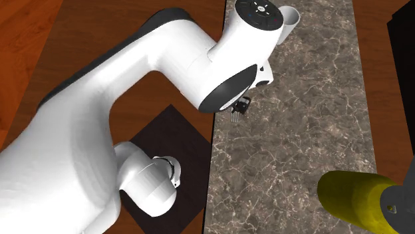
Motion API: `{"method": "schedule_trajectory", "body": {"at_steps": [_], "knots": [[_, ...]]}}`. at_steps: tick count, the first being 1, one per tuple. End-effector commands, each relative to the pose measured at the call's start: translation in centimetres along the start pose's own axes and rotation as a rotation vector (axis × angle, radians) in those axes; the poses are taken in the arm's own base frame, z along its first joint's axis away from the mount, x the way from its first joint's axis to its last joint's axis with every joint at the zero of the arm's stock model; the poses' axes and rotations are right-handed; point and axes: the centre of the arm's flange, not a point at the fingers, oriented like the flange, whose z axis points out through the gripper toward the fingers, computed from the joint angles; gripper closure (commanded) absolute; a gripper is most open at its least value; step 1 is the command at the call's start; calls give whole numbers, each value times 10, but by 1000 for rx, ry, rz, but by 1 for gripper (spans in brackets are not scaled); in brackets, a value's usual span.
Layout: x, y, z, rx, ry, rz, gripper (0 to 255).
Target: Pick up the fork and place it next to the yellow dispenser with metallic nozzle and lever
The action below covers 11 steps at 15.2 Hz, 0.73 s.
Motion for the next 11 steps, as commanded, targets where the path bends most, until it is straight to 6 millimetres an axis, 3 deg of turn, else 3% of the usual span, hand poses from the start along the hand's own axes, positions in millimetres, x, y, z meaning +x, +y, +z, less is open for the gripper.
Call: {"method": "schedule_trajectory", "body": {"at_steps": [1, 7, 11], "knots": [[18, 9, 16, -21, 3, -67, 0], [66, 29, 70, -78, 7, -253, 0], [66, 30, 91, -78, 7, -253, 0]]}}
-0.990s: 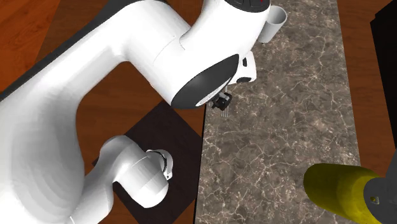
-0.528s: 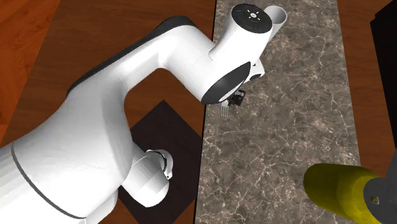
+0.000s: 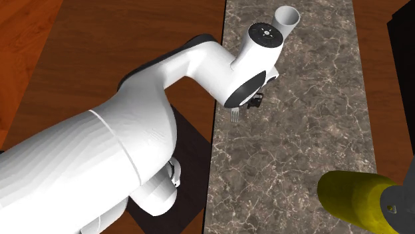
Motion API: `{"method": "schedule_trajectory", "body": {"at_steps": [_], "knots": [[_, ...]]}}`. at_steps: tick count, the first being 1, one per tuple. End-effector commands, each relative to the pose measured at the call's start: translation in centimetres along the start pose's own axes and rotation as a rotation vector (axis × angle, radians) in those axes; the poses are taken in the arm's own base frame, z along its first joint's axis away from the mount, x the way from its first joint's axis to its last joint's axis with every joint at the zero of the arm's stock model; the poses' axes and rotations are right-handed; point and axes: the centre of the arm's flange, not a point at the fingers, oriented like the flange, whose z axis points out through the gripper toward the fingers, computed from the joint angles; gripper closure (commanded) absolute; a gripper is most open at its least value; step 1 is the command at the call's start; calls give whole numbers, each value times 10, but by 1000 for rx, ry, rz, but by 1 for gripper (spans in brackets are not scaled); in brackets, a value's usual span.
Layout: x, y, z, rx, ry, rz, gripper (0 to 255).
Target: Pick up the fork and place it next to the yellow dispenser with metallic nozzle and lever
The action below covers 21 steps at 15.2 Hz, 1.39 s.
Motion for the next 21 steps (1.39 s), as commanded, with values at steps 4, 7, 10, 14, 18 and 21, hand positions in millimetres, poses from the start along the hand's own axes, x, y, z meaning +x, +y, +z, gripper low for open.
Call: {"method": "schedule_trajectory", "body": {"at_steps": [4, 7, 10, 14, 18, 21], "knots": [[1, 1, 26, -1, 1, -2, 0], [1, 1, 26, -1, 1, -2, 0], [1, 1, 26, -1, 1, -2, 0], [1, 1, 26, -1, 1, -2, 255], [0, 1, 25, -1, 1, -2, 255], [1, 1, 25, -1, 1, -2, 255]]}}
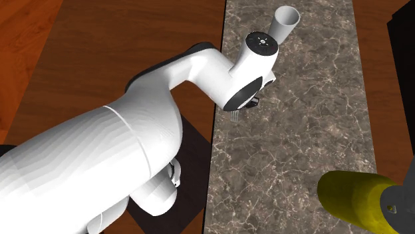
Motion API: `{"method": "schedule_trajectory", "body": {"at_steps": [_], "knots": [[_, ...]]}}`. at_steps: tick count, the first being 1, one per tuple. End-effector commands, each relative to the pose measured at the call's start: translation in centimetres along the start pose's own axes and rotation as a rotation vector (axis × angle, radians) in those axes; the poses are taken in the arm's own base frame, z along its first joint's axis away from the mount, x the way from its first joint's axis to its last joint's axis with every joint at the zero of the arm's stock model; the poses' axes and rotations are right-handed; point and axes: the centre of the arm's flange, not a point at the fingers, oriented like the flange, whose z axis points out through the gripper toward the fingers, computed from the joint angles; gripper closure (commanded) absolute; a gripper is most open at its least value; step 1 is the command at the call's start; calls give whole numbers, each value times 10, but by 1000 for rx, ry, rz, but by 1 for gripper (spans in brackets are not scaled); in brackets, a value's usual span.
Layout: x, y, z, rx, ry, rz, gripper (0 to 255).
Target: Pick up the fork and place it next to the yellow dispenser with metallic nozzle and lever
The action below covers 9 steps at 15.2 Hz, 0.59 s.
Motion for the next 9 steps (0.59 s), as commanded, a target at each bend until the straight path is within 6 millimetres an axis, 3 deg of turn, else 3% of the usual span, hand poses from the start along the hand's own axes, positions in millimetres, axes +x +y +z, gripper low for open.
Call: {"method": "schedule_trajectory", "body": {"at_steps": [1, 9], "knots": [[-1, 1, 2, 1, -4, 2, 255], [-3, 2, -40, 1, -4, 2, 255]]}}
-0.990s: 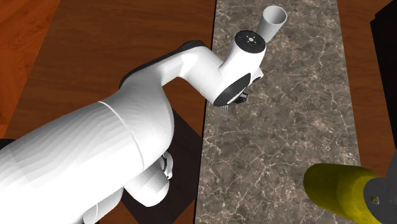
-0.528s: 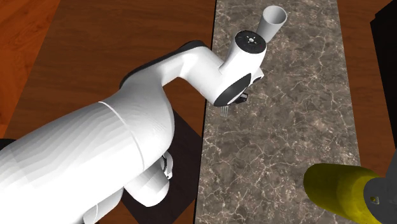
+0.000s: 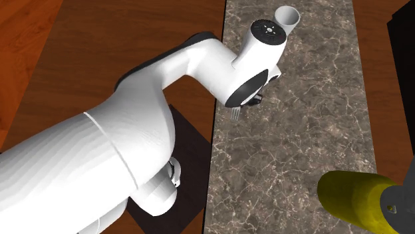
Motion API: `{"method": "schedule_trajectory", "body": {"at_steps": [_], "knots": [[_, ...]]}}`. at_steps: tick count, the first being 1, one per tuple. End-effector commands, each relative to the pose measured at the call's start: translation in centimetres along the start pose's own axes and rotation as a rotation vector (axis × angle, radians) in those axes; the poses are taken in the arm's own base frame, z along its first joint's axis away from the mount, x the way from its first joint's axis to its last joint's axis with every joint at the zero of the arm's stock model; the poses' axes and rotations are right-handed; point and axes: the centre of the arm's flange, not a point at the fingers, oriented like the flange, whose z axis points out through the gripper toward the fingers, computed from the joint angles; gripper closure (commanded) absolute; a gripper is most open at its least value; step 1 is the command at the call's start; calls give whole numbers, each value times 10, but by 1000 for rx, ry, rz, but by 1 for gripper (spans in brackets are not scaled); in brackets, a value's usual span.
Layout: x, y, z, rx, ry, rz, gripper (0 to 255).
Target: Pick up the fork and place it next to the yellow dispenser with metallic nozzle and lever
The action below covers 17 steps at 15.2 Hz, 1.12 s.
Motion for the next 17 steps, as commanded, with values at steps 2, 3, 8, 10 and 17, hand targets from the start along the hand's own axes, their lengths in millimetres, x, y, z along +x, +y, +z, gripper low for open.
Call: {"method": "schedule_trajectory", "body": {"at_steps": [2, 3, 8, 10, 17], "knots": [[0, 0, -17, 0, -1, 0, 255], [0, 0, -22, 0, -1, 0, 255], [-1, 0, -49, 0, -1, 0, 255], [-2, 0, -59, 0, -1, 0, 255], [-3, 1, -96, 0, -1, 0, 255]]}}
